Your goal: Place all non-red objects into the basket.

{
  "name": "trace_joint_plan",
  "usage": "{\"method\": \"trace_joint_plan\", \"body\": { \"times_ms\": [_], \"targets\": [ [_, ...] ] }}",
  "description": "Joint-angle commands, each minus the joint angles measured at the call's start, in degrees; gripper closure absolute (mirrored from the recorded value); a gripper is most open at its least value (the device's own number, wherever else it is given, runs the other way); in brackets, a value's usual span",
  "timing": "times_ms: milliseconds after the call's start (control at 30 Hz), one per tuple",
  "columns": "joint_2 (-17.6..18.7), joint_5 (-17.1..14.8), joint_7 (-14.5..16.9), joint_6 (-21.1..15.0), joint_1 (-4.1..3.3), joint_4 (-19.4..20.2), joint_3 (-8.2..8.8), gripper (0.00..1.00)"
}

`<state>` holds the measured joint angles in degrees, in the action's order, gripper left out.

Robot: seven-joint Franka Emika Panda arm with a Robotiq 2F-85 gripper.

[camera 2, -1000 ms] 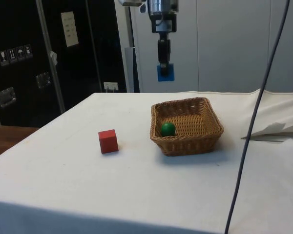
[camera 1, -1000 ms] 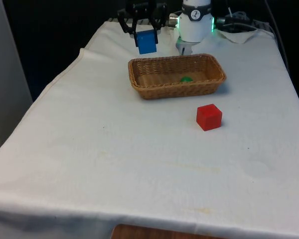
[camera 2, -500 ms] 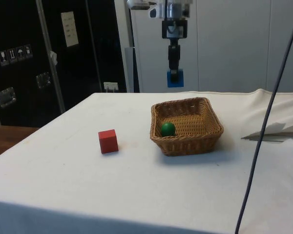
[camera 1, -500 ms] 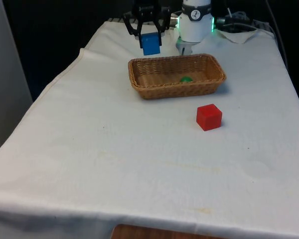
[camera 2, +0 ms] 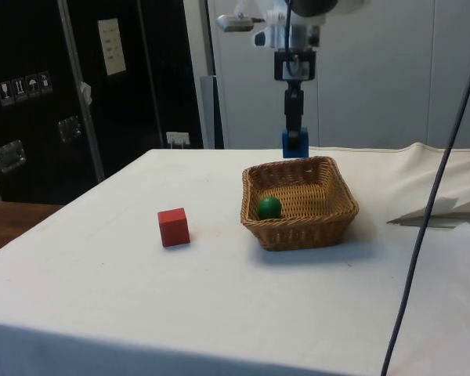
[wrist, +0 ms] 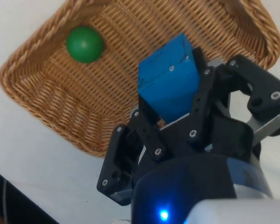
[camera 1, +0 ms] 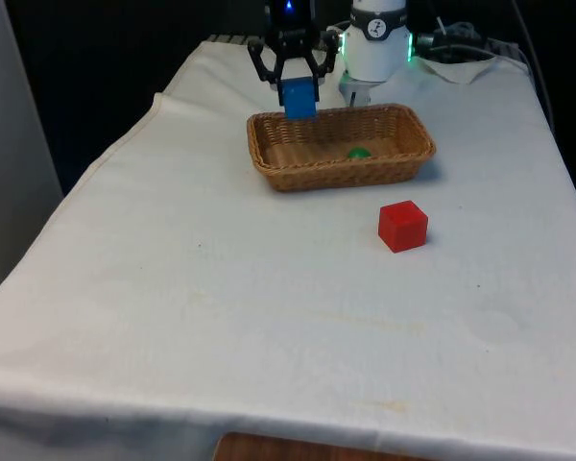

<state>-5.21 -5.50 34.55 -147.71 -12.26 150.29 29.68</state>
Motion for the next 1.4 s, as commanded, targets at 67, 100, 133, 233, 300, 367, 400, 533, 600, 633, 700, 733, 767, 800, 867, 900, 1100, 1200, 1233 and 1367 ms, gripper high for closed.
{"method": "trace_joint_plan", "body": {
  "times_ms": [67,100,133,233,300,367,400,533,600,633,700,733,767,800,867,900,1100,1200,1233,1367],
  "targets": [
    [0.1,0.0,0.1,-0.7,-0.06,0.6,0.0,0.99],
    [0.4,-0.9,0.5,-1.8,-0.34,1.1,0.0,0.99],
    [0.6,-1.1,0.6,-1.9,-0.4,1.2,0.0,0.99],
    [1.6,-1.8,1.0,-2.8,-0.52,1.5,-0.11,0.99],
    [2.3,-2.4,1.3,-3.2,-0.63,1.5,-0.23,0.99],
    [2.8,-1.5,0.7,-2.7,-0.34,1.3,-0.23,0.99],
    [3.2,-3.0,1.5,-3.8,-0.69,1.6,-0.4,0.99],
    [5.3,-4.7,2.6,-5.2,-0.69,1.7,-0.8,0.99],
    [6.1,-5.4,3.0,-5.7,-0.74,1.7,-0.97,0.99],
    [6.5,-5.7,3.2,-6.0,-0.74,1.7,-1.09,0.99],
    [6.9,-6.0,3.3,-6.2,-0.8,1.7,-1.2,0.99],
    [7.6,-6.4,3.4,-6.8,-0.8,1.7,-1.43,0.99],
    [7.8,-6.6,3.4,-7.0,-0.74,1.7,-1.55,0.99],
    [8.1,-6.8,3.5,-7.2,-0.74,1.7,-1.72,0.99],
    [8.7,-6.9,3.6,-7.6,-0.69,1.7,-1.83,0.99],
    [8.9,-7.0,3.5,-7.8,-0.63,1.7,-1.89,0.99],
    [9.5,-7.0,3.5,-8.3,-0.63,1.7,-2.01,0.54],
    [9.5,-7.1,3.5,-8.4,-0.63,1.7,-2.01,0.14],
    [9.9,-5.8,2.7,-7.7,-0.63,1.4,-1.6,0.04],
    [9.6,-7.1,3.5,-8.4,-0.63,1.7,-2.01,0.0]
  ]
}}
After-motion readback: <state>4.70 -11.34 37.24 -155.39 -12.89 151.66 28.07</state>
